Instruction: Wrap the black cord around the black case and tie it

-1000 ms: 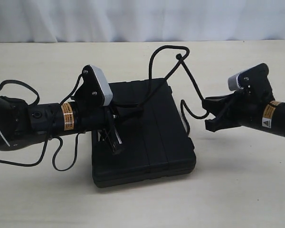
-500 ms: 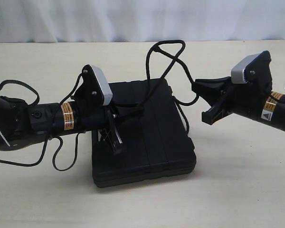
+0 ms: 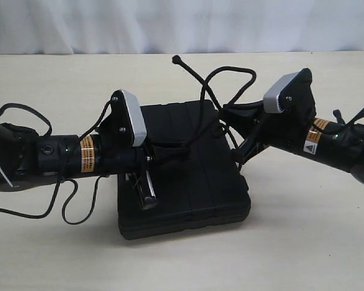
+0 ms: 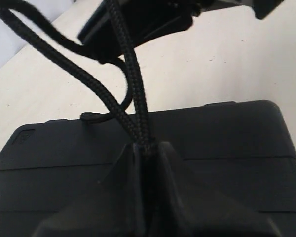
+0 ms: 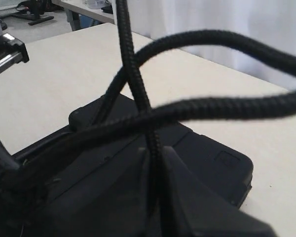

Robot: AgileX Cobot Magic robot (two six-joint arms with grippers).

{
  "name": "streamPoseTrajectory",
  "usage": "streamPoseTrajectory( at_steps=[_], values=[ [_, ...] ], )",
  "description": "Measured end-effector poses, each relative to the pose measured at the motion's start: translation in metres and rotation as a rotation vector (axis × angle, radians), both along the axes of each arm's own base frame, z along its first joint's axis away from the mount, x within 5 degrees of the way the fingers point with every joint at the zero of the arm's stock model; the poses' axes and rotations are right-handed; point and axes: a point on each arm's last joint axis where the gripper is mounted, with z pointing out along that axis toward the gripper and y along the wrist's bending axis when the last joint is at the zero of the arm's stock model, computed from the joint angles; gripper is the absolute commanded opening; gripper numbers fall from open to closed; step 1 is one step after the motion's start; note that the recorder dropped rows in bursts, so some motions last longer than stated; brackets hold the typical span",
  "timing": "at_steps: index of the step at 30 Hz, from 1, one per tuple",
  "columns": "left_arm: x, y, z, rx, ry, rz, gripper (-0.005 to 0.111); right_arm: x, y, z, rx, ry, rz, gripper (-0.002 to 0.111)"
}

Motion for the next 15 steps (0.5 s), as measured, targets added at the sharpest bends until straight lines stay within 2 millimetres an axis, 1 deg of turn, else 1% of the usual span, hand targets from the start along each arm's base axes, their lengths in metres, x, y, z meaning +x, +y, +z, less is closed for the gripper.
streamPoseTrajectory(
  at_steps=[1,3,8,10,12,15],
  values=[
    [-0.0006,-0.0003,-0.0002,0.004,-0.001,-0.009,0.001,0.0005,0.0014,0.0007,0.002,-0.003,0.000,0.004],
    [-0.0009,-0.0004,-0.0003,0.007,-0.004,-0.014,0.009,0.0018,0.0017,0.0022,0.009,-0.011,-0.006,0.004],
    [-0.0011,-0.0005,-0.0002,0.024,-0.034,-0.030,0.040,0.0026,0.0014,0.0030,0.018,-0.014,-0.015,0.004],
    [-0.0003,-0.0002,0.0000,0.022,-0.036,-0.021,0.048,0.0025,0.0017,0.0038,0.024,-0.021,-0.011,0.004],
    [0.0010,0.0003,0.0007,0.013,-0.035,-0.002,0.054,0.0024,0.0020,0.0044,0.030,-0.025,-0.009,0.004],
    [0.0043,0.0020,0.0019,-0.007,-0.029,0.048,0.059,0.0024,0.0021,0.0047,0.032,-0.027,-0.008,0.004]
  ],
)
